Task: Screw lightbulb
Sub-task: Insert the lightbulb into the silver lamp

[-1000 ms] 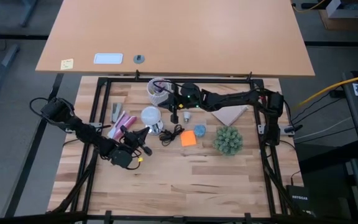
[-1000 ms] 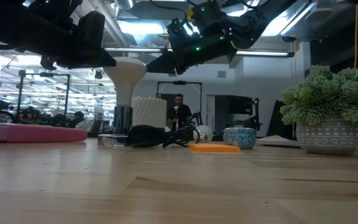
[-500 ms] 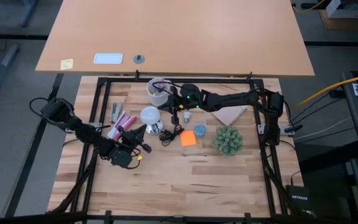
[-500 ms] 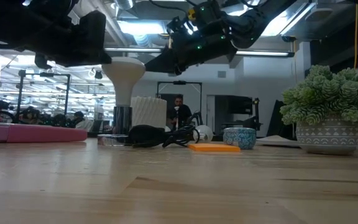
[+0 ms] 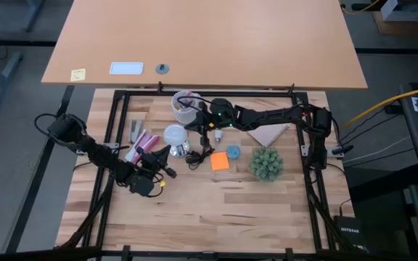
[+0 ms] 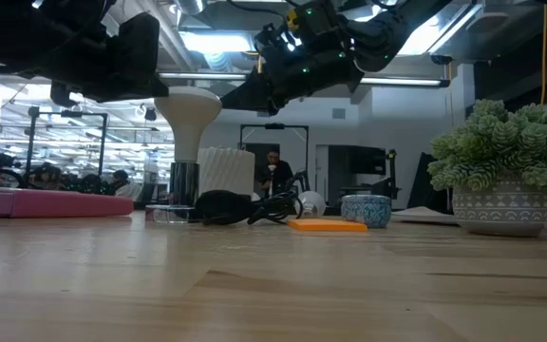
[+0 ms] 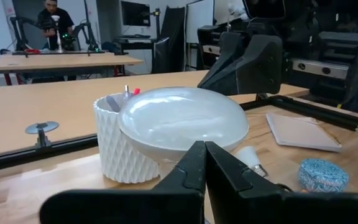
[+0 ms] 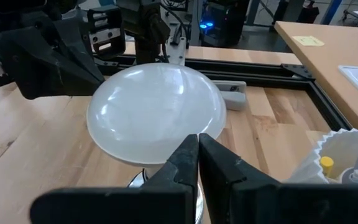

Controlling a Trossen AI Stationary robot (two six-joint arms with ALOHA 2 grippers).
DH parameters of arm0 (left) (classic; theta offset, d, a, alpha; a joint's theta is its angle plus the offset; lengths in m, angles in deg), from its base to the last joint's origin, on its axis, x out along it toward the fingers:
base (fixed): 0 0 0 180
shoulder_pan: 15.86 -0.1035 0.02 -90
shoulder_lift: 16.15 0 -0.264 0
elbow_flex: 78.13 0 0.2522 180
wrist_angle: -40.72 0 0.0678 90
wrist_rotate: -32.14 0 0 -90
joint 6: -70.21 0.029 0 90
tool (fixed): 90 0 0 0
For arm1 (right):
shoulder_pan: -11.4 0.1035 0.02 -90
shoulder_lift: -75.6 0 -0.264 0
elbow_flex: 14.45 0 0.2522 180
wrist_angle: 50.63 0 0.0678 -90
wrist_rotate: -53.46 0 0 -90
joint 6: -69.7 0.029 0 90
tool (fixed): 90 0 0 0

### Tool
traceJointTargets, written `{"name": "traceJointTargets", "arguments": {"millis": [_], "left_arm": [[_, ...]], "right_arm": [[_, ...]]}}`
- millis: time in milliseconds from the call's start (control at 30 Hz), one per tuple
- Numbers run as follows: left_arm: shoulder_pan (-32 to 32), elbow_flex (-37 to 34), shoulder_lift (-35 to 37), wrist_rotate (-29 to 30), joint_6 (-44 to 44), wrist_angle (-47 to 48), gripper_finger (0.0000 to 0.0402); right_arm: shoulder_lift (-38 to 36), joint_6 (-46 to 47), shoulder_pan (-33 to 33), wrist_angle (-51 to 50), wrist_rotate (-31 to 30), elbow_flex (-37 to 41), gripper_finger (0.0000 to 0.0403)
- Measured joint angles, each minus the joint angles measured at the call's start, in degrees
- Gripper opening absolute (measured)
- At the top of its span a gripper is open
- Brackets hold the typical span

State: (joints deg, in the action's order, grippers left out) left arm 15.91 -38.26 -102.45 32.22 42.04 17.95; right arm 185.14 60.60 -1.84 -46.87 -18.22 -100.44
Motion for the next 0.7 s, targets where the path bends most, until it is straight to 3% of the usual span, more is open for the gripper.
{"name": "traceJointTargets", "arguments": {"millis": [700], "left_arm": [[0.0, 0.0, 0.0, 0.3, -0.4, 1.2, 0.0]], "right_arm": [[-0.1, 0.1, 1.2, -2.5, 2.5, -0.1, 0.0019]]}}
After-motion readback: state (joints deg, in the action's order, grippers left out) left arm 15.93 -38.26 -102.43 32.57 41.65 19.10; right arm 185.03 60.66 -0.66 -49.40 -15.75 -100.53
